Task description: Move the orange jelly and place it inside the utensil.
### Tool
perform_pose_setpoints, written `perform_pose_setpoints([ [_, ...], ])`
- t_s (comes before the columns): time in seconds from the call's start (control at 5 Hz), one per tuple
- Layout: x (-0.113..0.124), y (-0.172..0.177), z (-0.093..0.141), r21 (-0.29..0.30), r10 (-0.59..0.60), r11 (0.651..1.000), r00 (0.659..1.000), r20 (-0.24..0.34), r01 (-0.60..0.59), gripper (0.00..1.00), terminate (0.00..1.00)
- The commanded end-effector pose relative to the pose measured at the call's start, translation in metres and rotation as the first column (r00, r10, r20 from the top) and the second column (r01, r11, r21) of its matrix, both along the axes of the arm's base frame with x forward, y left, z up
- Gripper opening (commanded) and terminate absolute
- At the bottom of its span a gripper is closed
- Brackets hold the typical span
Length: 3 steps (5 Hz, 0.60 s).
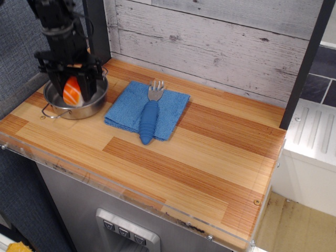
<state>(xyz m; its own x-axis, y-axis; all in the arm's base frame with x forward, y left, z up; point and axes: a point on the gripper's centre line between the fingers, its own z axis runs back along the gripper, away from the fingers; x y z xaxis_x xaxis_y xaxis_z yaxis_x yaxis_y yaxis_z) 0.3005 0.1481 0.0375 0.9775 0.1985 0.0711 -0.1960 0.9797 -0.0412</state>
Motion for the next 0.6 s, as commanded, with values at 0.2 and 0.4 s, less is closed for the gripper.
perform_pose_setpoints([
  [0.2,0.03,-0.019,0.075,0.1,0.037,0.994,0.995,0.098,-0.047,1.0,0.0],
  [0.4,0.038,-0.054,0.126,0.069,0.172,0.98,0.97,0.173,-0.186,1.0,0.0],
])
